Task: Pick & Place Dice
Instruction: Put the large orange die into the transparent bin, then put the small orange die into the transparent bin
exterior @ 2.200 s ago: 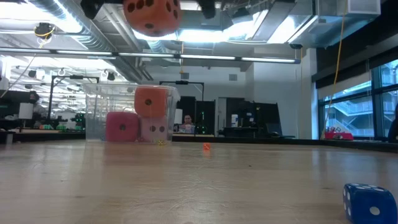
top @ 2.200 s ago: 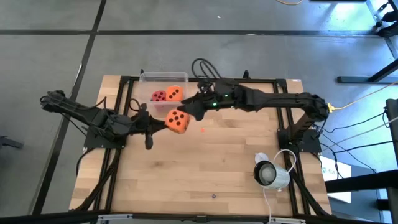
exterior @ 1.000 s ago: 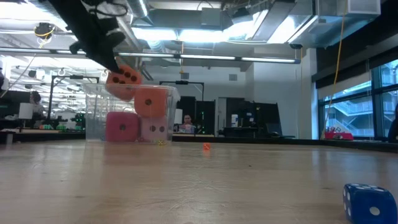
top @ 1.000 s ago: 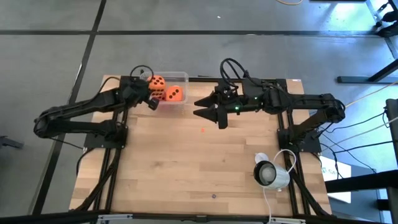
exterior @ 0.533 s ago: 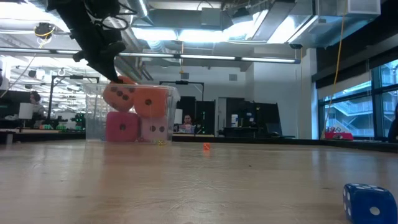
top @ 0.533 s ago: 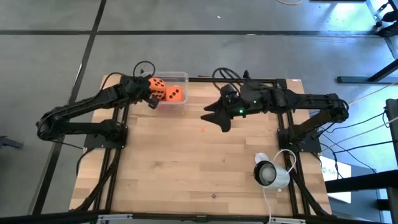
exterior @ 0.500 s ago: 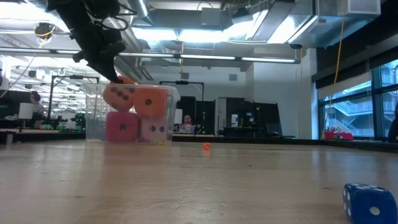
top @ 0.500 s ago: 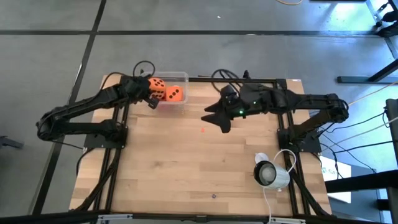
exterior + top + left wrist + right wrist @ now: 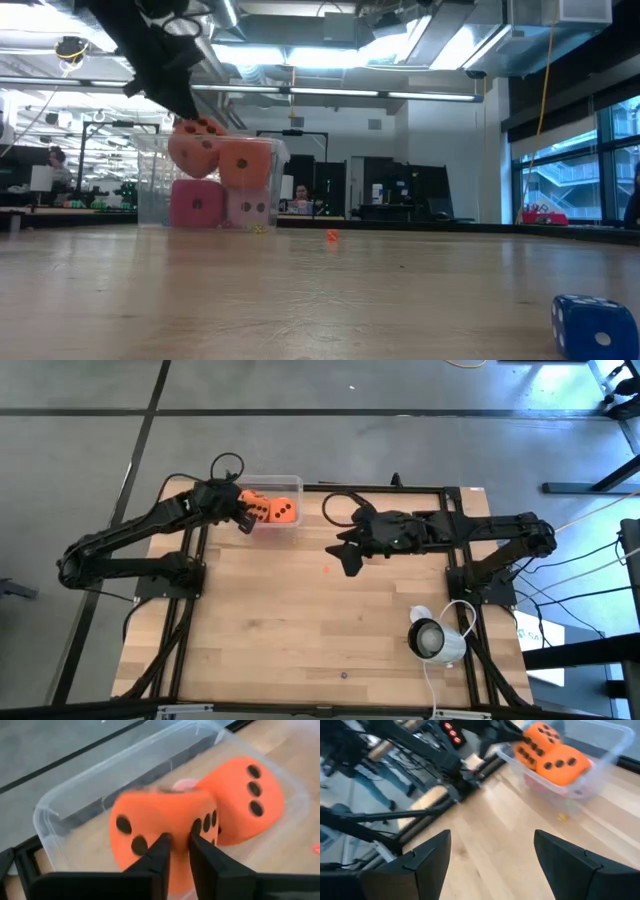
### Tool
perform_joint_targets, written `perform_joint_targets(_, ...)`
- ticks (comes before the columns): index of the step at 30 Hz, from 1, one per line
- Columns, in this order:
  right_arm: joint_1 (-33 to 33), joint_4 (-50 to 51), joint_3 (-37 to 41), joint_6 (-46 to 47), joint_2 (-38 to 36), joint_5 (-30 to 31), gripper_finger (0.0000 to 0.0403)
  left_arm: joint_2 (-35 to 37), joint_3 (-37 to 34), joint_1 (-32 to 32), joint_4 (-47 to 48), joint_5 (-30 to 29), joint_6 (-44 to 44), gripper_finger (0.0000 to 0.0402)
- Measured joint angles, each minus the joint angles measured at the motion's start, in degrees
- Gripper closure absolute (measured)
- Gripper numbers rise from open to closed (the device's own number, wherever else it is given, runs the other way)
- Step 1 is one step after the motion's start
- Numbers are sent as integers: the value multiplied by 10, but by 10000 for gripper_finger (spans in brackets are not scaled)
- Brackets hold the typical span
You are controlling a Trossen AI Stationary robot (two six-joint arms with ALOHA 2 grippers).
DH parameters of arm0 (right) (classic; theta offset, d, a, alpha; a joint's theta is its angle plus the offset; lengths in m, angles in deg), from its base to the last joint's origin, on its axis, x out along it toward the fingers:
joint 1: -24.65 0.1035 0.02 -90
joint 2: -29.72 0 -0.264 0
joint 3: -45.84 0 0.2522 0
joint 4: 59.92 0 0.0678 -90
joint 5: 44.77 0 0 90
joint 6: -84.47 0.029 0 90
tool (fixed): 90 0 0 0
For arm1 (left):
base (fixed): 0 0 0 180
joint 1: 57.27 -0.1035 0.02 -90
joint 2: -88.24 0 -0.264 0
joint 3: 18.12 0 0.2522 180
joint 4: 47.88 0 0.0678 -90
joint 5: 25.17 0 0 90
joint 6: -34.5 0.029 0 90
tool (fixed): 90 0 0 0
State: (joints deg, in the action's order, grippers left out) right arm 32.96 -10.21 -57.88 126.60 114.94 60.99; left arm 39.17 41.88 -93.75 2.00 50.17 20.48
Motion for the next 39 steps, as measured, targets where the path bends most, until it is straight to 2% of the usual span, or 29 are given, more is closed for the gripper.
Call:
perform_joint_targets(5,2,7,1,14,14,10,120,-1,30,0,29,0,42,286)
perform_joint_targets(9,2,31,0,25,20,31,120,-1,45,0,47,4,47,250)
perform_joint_targets(14,2,56,-1,38,46,59,120,1,81,0,49,6,43,228)
perform_joint_targets(18,0,63,-1,39,79,59,120,6,125,0,47,32,38,227)
perform_joint_targets(21,-7,73,-1,53,111,59,120,8,156,0,49,79,22,228)
perform_joint_targets(27,-26,101,-1,52,194,47,120,24,176,0,47,239,-14,226)
perform_joint_targets(30,-37,101,0,36,234,43,120,39,176,0,48,301,-23,228)
perform_joint_targets(36,-64,91,0,8,299,8,121,73,176,1,48,363,-28,228)
perform_joint_targets(39,-72,83,0,5,325,-14,128,86,176,1,48,369,-29,228)
